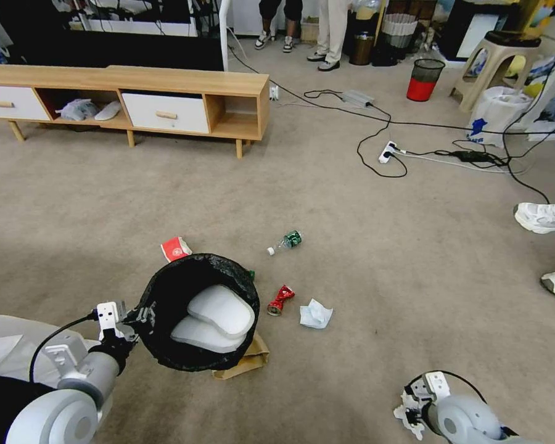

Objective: Pick up the trash bin and place the garbage on the floor into it.

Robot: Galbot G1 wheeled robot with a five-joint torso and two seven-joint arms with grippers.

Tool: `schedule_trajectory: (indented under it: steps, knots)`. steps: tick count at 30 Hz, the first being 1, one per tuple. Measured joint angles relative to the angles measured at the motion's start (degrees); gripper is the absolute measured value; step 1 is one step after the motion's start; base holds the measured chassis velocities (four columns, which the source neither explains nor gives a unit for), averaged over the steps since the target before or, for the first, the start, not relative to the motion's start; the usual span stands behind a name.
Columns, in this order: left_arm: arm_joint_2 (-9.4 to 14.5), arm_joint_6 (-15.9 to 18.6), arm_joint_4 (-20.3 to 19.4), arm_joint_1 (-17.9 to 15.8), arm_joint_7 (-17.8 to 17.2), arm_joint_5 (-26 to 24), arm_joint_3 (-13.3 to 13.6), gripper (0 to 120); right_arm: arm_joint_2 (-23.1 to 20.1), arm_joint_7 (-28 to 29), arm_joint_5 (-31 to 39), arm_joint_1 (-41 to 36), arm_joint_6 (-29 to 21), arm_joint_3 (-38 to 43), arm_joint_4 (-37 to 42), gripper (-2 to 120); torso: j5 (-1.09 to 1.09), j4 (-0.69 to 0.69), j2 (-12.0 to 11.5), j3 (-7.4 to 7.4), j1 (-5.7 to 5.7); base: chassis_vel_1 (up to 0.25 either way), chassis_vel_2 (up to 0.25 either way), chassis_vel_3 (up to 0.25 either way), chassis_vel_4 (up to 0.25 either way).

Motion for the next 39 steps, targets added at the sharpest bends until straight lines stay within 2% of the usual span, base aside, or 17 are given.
schedule_trajectory:
  steps: [6,14,16,23,29,32,34,36,39]
  knots:
    - [0.3,0.1,-0.5,0.2,0.0,0.0,0.0,0,-1.3,0.6,0.0,-2.6,0.0,2.5,3.4,0,-0.03,-0.01,0.0,0.0,0.0,0.0,0.0,0.0,0.0]
    - [0.4,0.2,-0.9,0.4,0.0,0.2,0.6,0,-5.2,1.0,-0.8,-10.0,0.2,10.6,11.2,0,-0.04,-0.01,0.0,-0.01,0.0,0.0,0.0,0.0,0.0]
    - [0.9,0.3,-0.9,0.4,0.0,0.2,0.8,0,-6.6,1.0,-1.2,-12.5,0.4,13.8,14.0,0,-0.04,-0.01,0.0,-0.01,0.0,0.0,0.0,0.0,0.0]
    - [2.3,1.5,-0.9,0.1,-0.5,-1.3,1.0,0,-8.6,0.7,-2.5,-14.2,1.3,17.8,20.3,0,-0.04,-0.02,0.0,-0.01,0.0,0.0,0.0,0.0,0.0]
    - [4.1,5.2,-1.2,-0.4,-2.6,-5.0,1.2,0,-11.7,-3.3,-7.9,-13.9,4.7,22.3,28.5,0,-0.04,-0.02,0.0,-0.01,0.0,0.0,0.0,0.0,0.0]
    - [4.3,5.7,-1.2,-0.5,-3.0,-5.7,1.2,0,-12.4,-4.5,-9.8,-13.9,5.3,23.0,29.3,0,-0.04,-0.01,0.0,-0.01,0.0,0.0,0.0,0.0,0.0]
    - [4.9,7.4,-1.7,-0.5,-4.5,-7.5,1.4,0,-14.9,-8.6,-17.3,-14.2,8.4,25.4,31.6,0,-0.05,-0.01,0.0,-0.01,0.0,0.0,0.0,0.0,0.0]
    - [5.3,8.2,-2.2,-0.4,-5.4,-8.4,1.6,0,-16.2,-10.0,-19.5,-14.3,9.8,26.9,33.4,0,-0.04,-0.01,0.0,-0.01,0.0,0.0,0.0,0.0,0.0]
    - [5.8,9.3,-2.8,0.0,-6.0,-8.8,1.7,0,-17.3,-11.1,-20.0,-14.1,10.9,28.7,35.6,0,-0.04,-0.02,0.0,-0.01,0.0,0.0,0.0,0.0,0.0]
